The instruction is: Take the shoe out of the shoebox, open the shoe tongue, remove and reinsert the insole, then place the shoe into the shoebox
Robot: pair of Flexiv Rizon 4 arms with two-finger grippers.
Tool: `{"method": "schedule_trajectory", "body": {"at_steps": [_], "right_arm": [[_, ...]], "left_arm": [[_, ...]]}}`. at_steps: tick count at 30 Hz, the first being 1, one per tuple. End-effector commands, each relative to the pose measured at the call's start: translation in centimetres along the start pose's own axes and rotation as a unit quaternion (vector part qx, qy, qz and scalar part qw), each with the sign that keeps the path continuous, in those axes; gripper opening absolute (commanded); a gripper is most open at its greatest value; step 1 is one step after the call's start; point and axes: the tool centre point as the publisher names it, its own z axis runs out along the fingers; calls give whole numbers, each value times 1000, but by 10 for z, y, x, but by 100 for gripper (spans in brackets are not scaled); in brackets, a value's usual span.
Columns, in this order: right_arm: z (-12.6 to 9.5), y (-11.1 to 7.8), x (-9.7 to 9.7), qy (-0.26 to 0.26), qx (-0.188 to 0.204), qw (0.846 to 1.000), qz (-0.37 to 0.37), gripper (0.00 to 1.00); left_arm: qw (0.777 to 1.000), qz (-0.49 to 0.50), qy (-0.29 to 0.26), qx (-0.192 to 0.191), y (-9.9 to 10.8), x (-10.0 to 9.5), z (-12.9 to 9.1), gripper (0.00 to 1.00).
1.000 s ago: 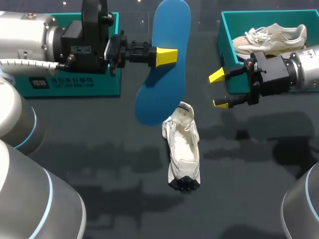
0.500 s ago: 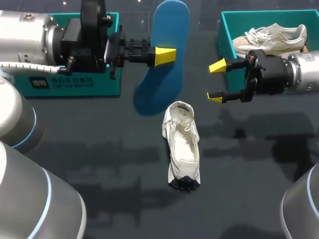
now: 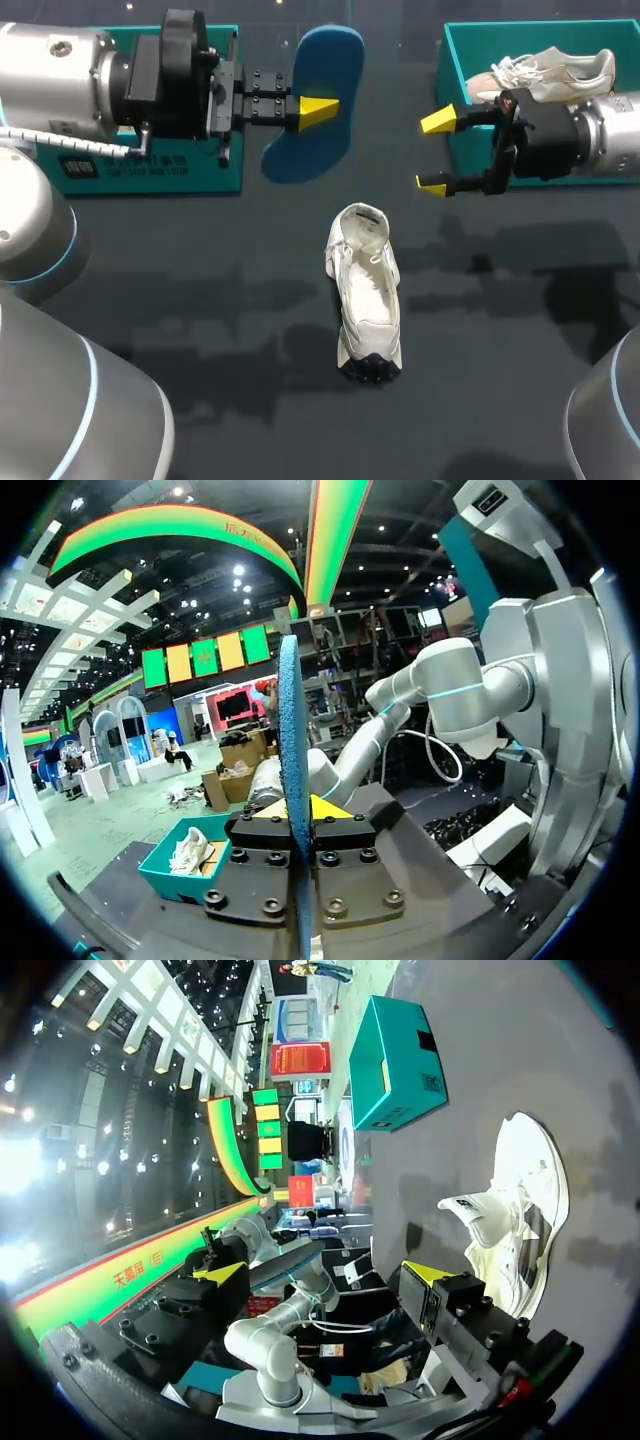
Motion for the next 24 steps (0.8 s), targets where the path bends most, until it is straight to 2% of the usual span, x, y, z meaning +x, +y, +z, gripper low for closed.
{"method": "schedule_trajectory", "body": {"at_steps": [1,6,10,11,13,16,18,24], "right_arm": [[1,0,0,-1,0,1000,1,100],[1,0,0,-1,0,1000,1,100],[1,0,0,-1,0,1000,1,100],[1,0,0,-1,0,1000,1,100],[1,0,0,-1,0,1000,1,100],[1,0,0,-1,0,1000,1,100],[1,0,0,-1,0,1000,1,100],[1,0,0,-1,0,1000,1,100]], "left_arm": [[1000,0,2,-1,-1,-3,4,0],[1000,0,2,-1,-1,-3,4,0],[997,64,21,-22,1,-6,4,0],[995,85,20,-41,1,-5,6,0],[993,115,25,-33,1,-6,7,0],[982,187,1,-39,4,-7,5,0],[954,293,-7,-62,8,-1,4,0],[954,293,-7,-62,8,-1,4,0]]}}
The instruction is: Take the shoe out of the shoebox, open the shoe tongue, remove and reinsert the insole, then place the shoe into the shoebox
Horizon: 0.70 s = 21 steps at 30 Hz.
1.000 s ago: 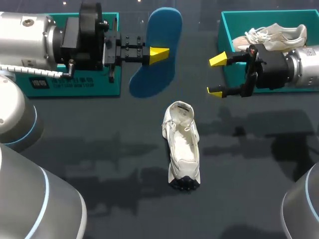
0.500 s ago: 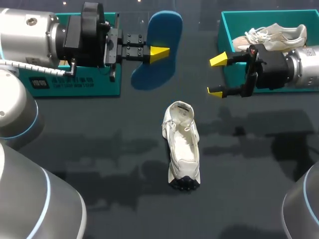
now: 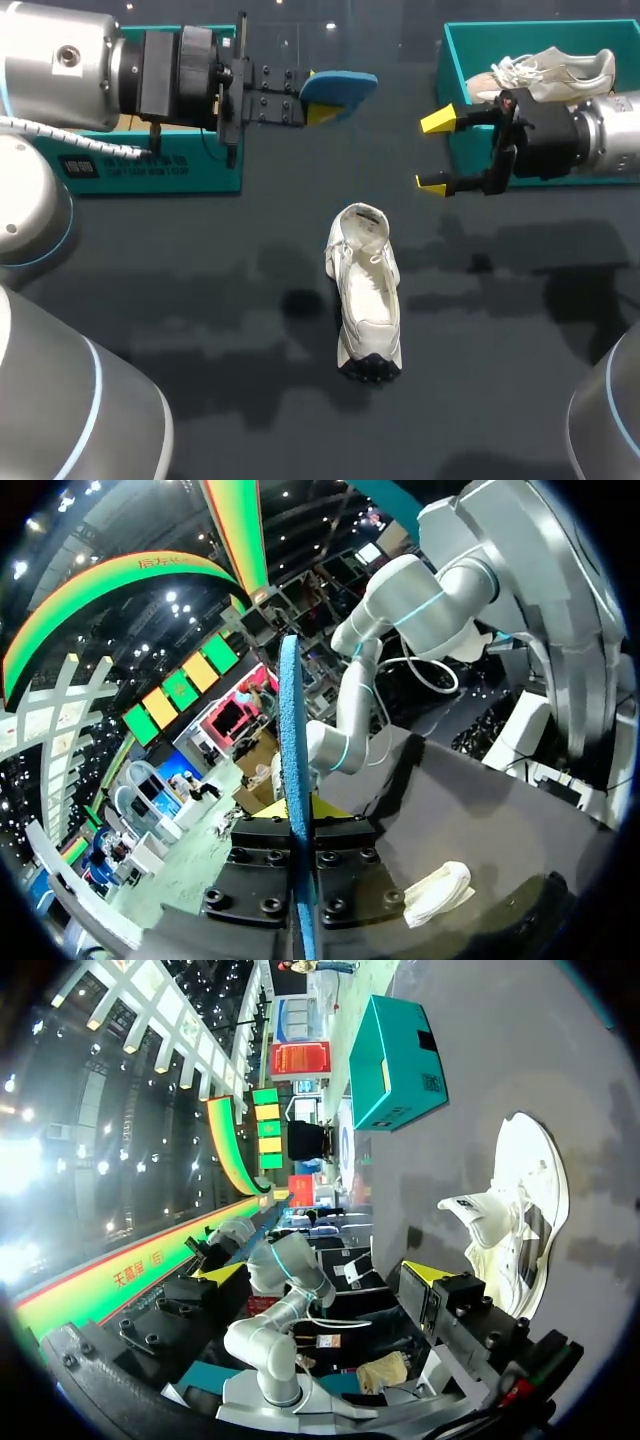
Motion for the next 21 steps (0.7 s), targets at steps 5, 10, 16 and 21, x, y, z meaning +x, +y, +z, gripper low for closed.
{"method": "schedule_trajectory", "body": {"at_steps": [5,10,16,21], "right_arm": [[1,0,0,-1,-1,1000,1,100],[1,0,0,-1,-1,1000,1,100],[1,0,0,-1,-1,1000,1,100],[1,0,0,-1,-1,1000,1,100]], "left_arm": [[999,49,-12,-9,-2,7,-1,0],[996,84,-7,-5,8,5,3,0],[978,205,1,31,40,19,10,0],[953,299,0,44,51,34,9,0]]}}
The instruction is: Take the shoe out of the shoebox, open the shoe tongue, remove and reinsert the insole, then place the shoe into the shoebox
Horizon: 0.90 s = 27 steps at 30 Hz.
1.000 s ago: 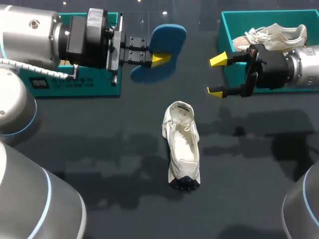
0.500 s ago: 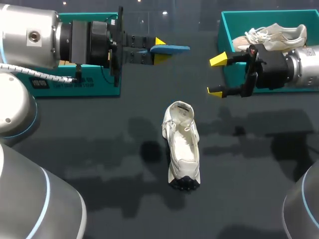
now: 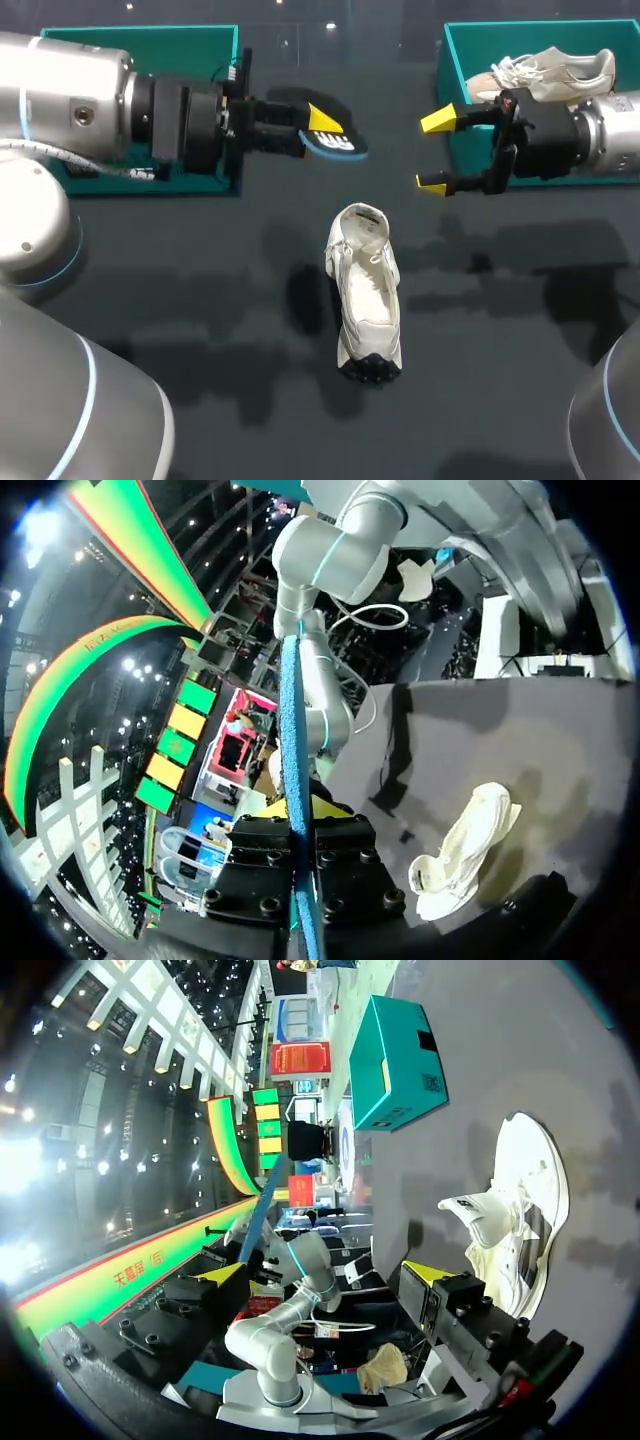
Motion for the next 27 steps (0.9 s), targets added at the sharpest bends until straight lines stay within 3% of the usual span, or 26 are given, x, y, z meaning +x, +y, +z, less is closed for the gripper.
{"method": "schedule_trajectory", "body": {"at_steps": [1,3,5,9,23,26,27], "right_arm": [[1,0,-1,-1,0,1000,0,100],[1,0,-1,-1,0,1000,0,100],[1,0,-1,-1,0,1000,0,100],[1,0,-1,-1,0,1000,0,100],[1,0,-1,-1,0,1000,0,100],[1,0,-1,-1,0,1000,0,100],[1,0,-1,-1,0,1000,0,100]], "left_arm": [[994,108,-21,28,5,19,3,0],[991,126,-31,31,5,27,5,0],[989,147,-30,6,7,37,10,0],[988,149,-29,10,8,54,17,0],[986,164,-24,10,8,57,20,0],[975,219,-41,-4,11,69,35,0],[972,232,-34,-26,14,72,39,0]]}}
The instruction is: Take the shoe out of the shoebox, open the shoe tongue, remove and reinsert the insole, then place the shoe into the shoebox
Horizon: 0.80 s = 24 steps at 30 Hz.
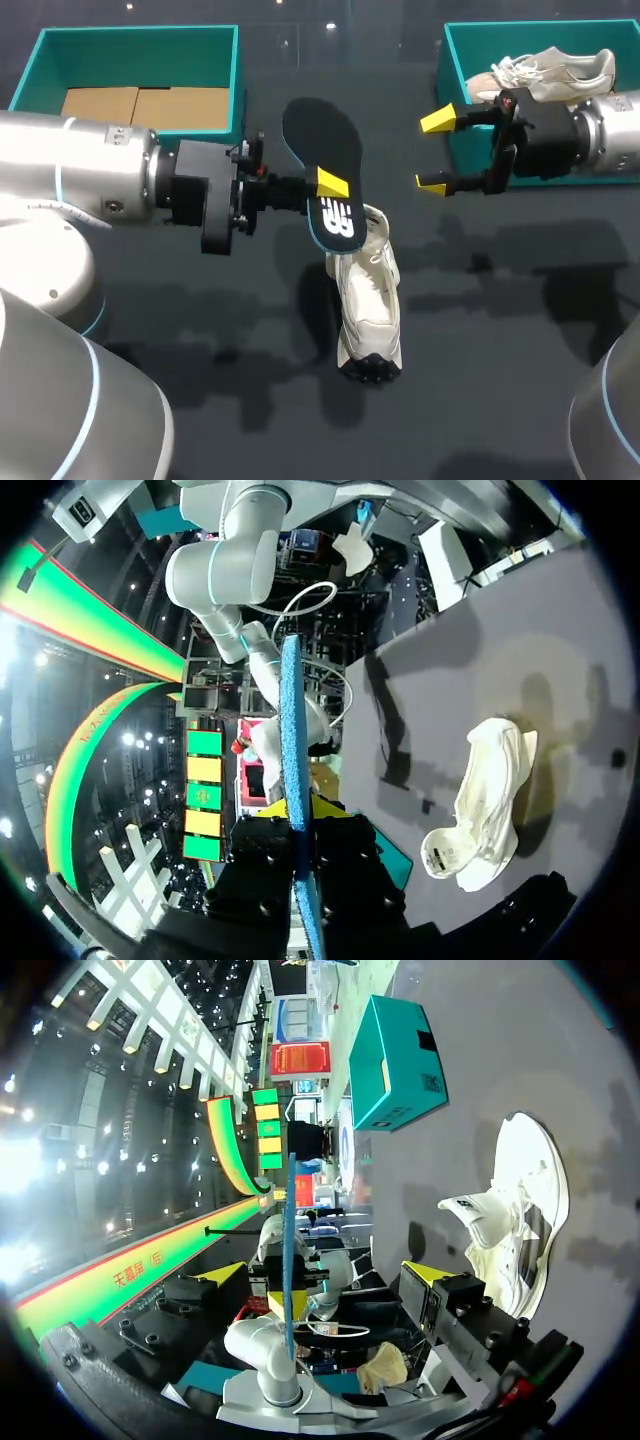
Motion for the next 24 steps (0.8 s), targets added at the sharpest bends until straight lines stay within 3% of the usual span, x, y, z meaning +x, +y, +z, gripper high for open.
{"method": "schedule_trajectory", "body": {"at_steps": [1,5,14,24], "right_arm": [[1,-1,0,0,-1,1000,0,100],[1,-1,0,0,-1,1000,0,100],[17,2,-3,-5,-4,1000,-24,100],[29,7,-4,-8,20,996,-81,100]], "left_arm": [[998,51,-11,-37,-1,15,20,0],[995,69,-42,-53,7,20,27,0],[995,55,-50,-58,21,23,40,0],[996,38,-62,-60,32,20,44,0]]}}
